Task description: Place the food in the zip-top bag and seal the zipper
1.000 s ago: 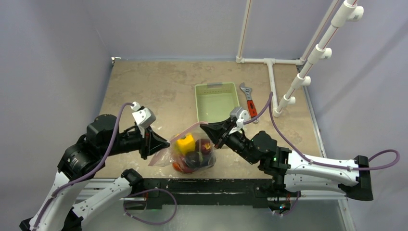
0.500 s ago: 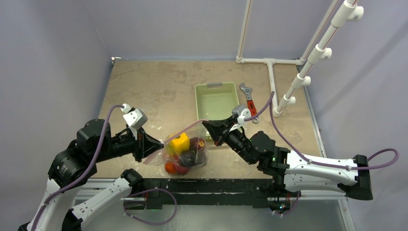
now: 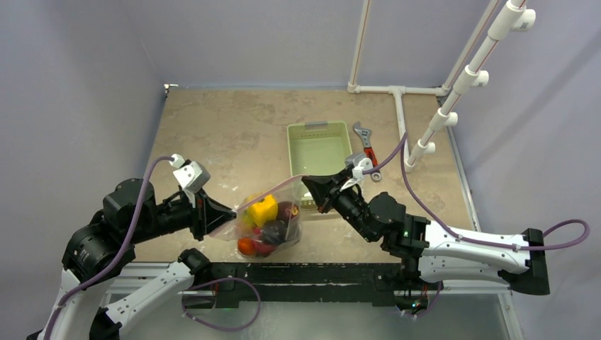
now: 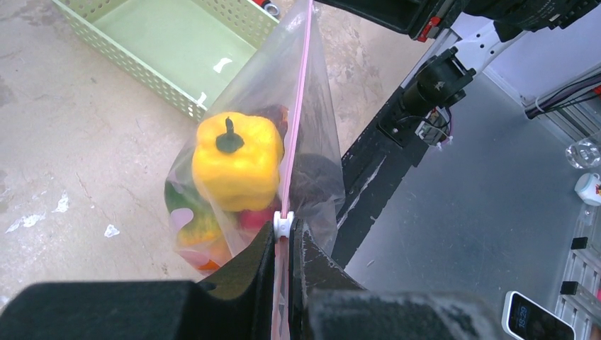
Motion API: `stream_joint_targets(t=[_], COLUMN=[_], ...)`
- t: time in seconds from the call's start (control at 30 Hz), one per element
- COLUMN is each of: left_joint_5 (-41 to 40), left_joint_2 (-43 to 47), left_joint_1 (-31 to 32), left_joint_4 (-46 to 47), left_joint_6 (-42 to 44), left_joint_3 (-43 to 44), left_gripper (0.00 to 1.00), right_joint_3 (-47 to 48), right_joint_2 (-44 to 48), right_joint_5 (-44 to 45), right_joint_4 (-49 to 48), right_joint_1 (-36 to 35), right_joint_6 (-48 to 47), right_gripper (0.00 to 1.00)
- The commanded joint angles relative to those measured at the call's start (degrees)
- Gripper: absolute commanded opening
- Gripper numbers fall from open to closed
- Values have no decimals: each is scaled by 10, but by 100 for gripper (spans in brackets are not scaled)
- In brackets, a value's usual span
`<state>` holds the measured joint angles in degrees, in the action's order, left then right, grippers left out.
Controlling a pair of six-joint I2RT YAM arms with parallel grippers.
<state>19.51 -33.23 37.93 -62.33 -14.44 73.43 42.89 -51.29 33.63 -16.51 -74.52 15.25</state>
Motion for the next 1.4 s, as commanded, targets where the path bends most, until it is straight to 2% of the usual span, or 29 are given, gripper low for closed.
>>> stream_joint_targets(t=[0.0,0.23,0.27,0.37,0.53,0.7,0.8,1.07,1.37], left_joint_5=[-11,-12,-9,-1,18,40,59,83,100], left_joint_2=[10,9,6,1,-7,-18,-24,-33,-43], left_joint_1=[-1,-1,-1,-1,-1,-1,-1,-1,-1], left_joint_4=[-33,-9,-4,9,21,26,25,34,40], left_joint_6=[-12,-10,-9,-3,7,19,27,42,51], left_joint_3=[26,26,22,12,-2,-4,-1,11,16], left_gripper=[0,0,0,0,0,0,0,0,0], right_joint_3=[25,31,35,45,71,109,138,199,233], right_joint_2=[27,37,39,47,45,20,-8,-81,-164], right_joint_5=[95,53,43,6,-111,-266,-331,-422,-451], right_joint_4=[10,9,9,16,34,63,90,163,196], right_joint_1=[11,11,11,11,11,11,11,11,11], right_joint_6=[12,-17,-25,-52,-120,-188,-218,-292,-325], right_gripper=[0,0,3,21,45,55,59,65,67])
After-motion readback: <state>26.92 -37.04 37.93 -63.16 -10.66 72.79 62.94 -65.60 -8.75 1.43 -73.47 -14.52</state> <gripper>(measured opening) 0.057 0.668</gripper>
